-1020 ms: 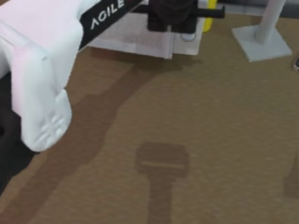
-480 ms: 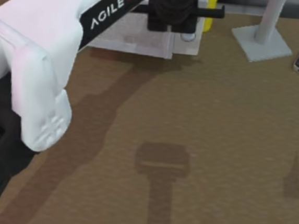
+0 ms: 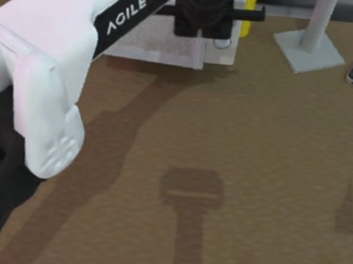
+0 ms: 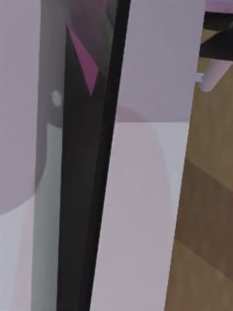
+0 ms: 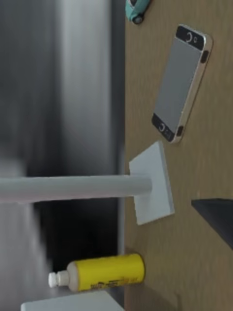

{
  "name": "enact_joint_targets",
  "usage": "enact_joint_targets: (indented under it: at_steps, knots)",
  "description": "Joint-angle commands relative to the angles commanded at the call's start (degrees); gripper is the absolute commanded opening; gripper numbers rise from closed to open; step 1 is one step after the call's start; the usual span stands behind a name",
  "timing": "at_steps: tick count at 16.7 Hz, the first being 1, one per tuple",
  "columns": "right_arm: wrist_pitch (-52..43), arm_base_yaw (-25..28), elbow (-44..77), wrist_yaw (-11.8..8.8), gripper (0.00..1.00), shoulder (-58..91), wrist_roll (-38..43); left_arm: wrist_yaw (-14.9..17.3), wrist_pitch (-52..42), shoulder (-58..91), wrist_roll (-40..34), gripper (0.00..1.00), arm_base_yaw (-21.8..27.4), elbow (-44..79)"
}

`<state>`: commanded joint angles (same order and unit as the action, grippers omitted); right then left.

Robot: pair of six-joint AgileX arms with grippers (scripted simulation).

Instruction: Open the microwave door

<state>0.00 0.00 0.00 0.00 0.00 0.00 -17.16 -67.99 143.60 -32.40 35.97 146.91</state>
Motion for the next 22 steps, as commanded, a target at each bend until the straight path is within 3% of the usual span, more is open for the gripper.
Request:
enact_joint_targets:
  at_steps: [4,11,22]
  knots:
    - [0.00,0.00,0.00,0.00,1.00,0.00,0.00,0.27,1.62,-1.30,0.81,0.00,0.35,-2.38]
    - [0.00,0.00,0.00,0.00,1.00,0.00,0.00,2.29,9.28,-9.51,5.25,0.00,-0.27,-17.50]
    - [0.00,0.00,0.00,0.00,1.00,0.00,0.00,2.44,9.71,-9.97,5.48,0.00,-0.31,-18.15]
